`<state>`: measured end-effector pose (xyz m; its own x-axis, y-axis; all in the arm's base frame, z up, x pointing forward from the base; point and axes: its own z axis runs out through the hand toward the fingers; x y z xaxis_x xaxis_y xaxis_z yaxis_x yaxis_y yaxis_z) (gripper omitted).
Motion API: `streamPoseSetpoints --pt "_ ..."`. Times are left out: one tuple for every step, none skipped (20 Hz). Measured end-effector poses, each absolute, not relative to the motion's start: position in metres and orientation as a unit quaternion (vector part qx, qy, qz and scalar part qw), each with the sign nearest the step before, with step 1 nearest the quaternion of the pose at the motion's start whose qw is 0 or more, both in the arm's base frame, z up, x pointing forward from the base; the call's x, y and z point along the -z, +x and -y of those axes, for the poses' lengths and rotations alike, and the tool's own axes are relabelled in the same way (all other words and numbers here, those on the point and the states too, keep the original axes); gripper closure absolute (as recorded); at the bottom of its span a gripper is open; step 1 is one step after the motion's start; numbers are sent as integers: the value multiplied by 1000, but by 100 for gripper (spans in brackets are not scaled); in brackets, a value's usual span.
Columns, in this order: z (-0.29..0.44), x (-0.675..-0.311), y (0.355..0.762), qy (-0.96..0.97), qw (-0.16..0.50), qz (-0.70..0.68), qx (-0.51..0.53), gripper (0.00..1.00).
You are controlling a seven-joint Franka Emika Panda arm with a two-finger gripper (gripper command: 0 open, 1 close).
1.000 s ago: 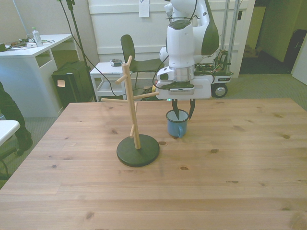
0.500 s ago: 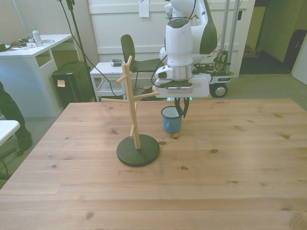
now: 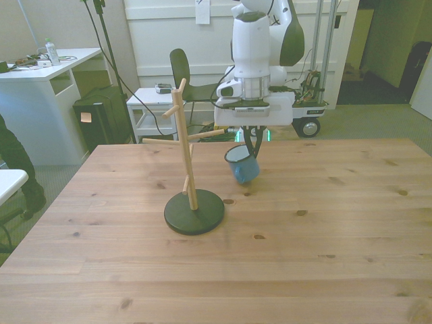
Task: Hang the mug
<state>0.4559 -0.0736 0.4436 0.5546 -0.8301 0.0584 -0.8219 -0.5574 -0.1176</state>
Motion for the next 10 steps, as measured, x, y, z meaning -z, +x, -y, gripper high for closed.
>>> streamPoseSetpoints --pt "74 -452 456 -881 37 -468 56 100" --pt "75 -457 457 -882 37 -467 57 100" --pt "74 -460 459 -882 36 -466 58 100" --pt "74 -460 461 -883 35 -465 58 100" --pt "73 -460 464 -884 33 -463 58 100" --pt "73 -462 466 -884 32 -461 60 100" --pt "72 -467 468 -885 32 -460 63 100" --pt "73 -474 471 -885 33 -460 66 100" --pt "73 -483 472 -885 34 -460 69 100" --pt "73 -493 474 -885 34 -459 73 100"
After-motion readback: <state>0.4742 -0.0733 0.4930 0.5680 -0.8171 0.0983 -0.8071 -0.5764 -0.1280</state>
